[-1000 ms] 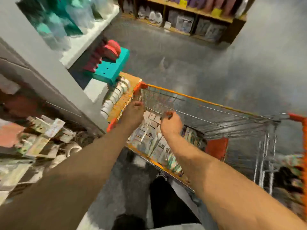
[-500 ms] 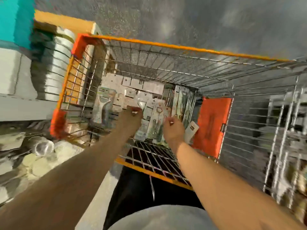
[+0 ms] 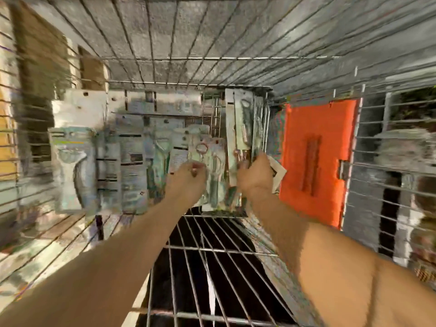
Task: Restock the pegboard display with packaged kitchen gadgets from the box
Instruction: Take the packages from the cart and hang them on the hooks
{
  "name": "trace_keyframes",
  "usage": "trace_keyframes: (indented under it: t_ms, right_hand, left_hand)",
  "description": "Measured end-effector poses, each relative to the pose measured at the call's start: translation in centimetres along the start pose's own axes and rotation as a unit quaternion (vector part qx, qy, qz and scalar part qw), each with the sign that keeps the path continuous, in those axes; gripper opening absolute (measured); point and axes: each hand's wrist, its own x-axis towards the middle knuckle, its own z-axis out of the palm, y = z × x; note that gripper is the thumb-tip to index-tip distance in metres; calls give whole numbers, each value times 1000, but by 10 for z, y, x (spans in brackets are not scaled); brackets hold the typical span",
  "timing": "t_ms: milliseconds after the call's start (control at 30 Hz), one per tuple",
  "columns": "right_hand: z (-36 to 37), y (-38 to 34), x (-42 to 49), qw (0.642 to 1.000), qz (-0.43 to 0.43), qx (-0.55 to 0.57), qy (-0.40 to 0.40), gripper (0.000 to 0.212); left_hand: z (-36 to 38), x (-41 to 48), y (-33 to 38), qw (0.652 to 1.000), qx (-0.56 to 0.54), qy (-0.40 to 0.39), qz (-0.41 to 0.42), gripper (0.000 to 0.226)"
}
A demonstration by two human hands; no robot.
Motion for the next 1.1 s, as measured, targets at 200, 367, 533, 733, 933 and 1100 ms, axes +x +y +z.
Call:
trace_keyframes:
  t_ms: [200,367,533,733,933,1100]
  right_hand:
    - [12,4,34,999,25,-24,24,39]
    - [22,-2,37,997,31,-23,73,42]
    - [28,2,37,995,60,37,65,64]
    - [31,4,7,995,-14,90,44,65]
    - [32,7,-11,988,-110,99,32,66]
    - [28,3,-1,985,-142,97,19,47]
  left_hand:
    - [17,22,11,999,-25,-45,12,18]
    - [21,30,18,998,-42,-45,18,22]
    - [23,37,20,996,-73,-56,19,18]
    - [25,40,34,988,-100,-104,53,33]
    - [28,47,48,988,-94,-102,60,35]
    - [19,56,49,992,-80,-61,76,22]
